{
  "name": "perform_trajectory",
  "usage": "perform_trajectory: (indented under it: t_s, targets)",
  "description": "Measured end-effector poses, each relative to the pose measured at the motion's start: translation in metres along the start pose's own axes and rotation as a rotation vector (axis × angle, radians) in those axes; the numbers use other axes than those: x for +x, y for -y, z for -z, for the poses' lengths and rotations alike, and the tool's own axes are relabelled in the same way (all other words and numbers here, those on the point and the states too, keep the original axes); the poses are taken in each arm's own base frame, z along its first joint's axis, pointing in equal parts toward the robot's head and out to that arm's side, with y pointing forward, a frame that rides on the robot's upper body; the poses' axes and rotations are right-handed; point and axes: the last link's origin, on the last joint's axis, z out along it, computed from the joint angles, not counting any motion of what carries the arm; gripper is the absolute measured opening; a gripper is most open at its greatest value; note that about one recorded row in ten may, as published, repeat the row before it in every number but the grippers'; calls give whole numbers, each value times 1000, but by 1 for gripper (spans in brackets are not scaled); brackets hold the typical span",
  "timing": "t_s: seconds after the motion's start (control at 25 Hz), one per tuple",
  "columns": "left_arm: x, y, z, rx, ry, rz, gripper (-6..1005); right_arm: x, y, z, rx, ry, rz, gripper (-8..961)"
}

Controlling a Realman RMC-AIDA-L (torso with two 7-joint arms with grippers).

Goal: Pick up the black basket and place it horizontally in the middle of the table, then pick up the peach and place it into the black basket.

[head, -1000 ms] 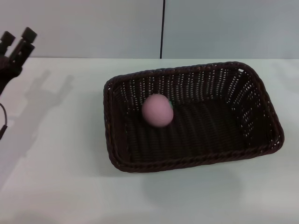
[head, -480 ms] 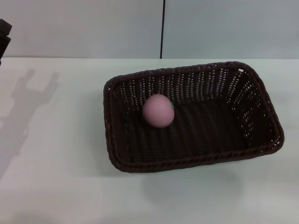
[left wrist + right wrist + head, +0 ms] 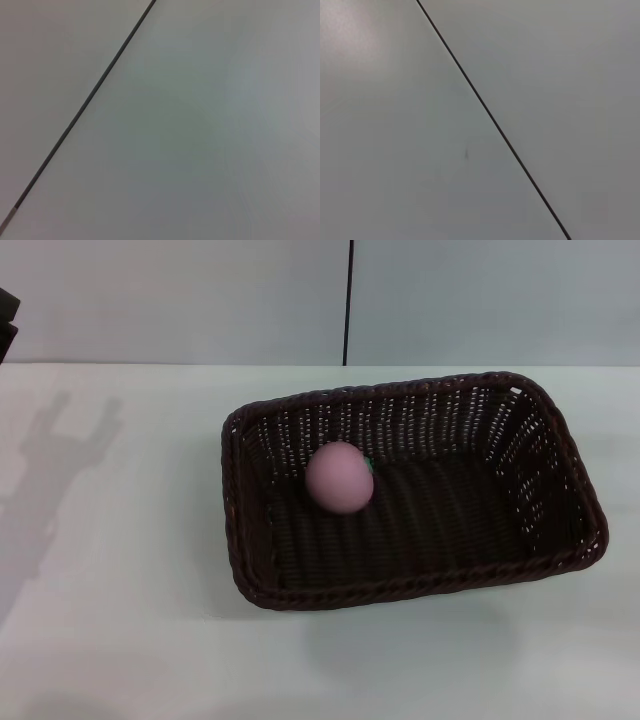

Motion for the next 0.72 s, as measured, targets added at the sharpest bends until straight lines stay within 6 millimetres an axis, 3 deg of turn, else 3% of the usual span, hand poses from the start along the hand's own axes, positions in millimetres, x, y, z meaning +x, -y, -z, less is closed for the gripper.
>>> perform_trajectory:
  t_s: [0.72]
  targets:
    - [0, -3, 2, -26, 0, 0, 837, 4, 1, 2, 20, -10, -19, 512]
